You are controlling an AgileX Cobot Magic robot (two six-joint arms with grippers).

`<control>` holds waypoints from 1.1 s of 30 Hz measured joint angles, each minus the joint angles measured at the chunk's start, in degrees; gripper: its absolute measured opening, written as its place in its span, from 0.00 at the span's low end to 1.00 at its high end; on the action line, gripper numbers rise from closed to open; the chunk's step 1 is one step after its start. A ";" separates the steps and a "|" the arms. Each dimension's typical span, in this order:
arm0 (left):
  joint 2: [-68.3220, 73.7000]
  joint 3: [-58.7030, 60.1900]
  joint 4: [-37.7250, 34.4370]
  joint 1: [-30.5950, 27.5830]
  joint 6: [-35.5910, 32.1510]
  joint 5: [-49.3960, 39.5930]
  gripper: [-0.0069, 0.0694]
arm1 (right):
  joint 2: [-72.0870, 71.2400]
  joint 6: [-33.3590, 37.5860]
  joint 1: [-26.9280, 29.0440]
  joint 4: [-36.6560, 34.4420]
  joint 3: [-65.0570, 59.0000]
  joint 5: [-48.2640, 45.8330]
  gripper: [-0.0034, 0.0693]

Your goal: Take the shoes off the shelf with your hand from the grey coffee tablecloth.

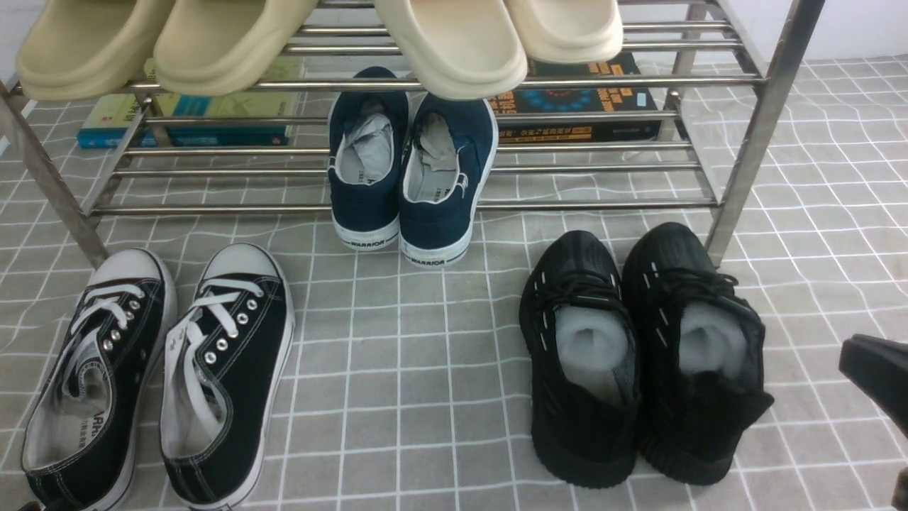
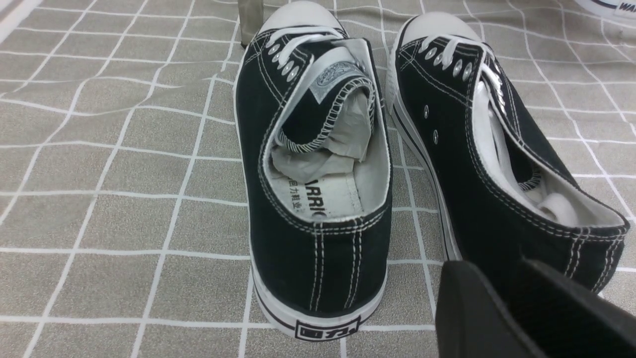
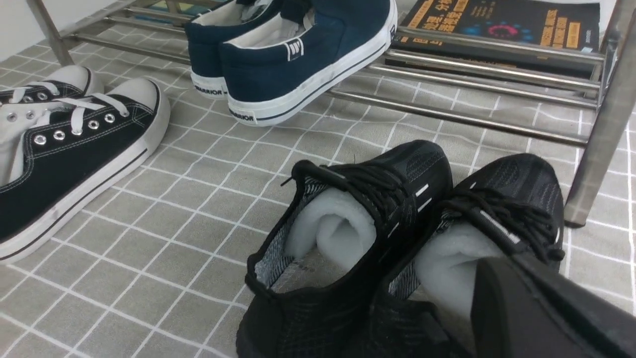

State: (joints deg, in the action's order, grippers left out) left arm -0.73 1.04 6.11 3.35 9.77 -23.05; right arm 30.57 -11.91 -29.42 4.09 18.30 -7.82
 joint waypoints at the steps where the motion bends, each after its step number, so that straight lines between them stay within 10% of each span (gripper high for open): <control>1: 0.00 0.00 0.00 0.00 0.00 0.00 0.30 | -1.10 1.62 0.18 -1.06 -0.87 0.00 0.05; 17: 0.00 0.00 0.00 0.00 0.00 0.00 0.30 | -30.68 11.91 24.31 -5.36 -18.74 -13.33 0.07; 33: 0.00 0.00 0.13 0.00 0.00 0.00 0.32 | -31.16 11.91 25.33 -5.36 -19.14 -14.33 0.11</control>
State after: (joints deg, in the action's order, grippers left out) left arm -0.73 1.04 6.25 3.35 9.77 -23.05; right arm -0.59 0.00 -4.09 -1.27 -0.84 -22.15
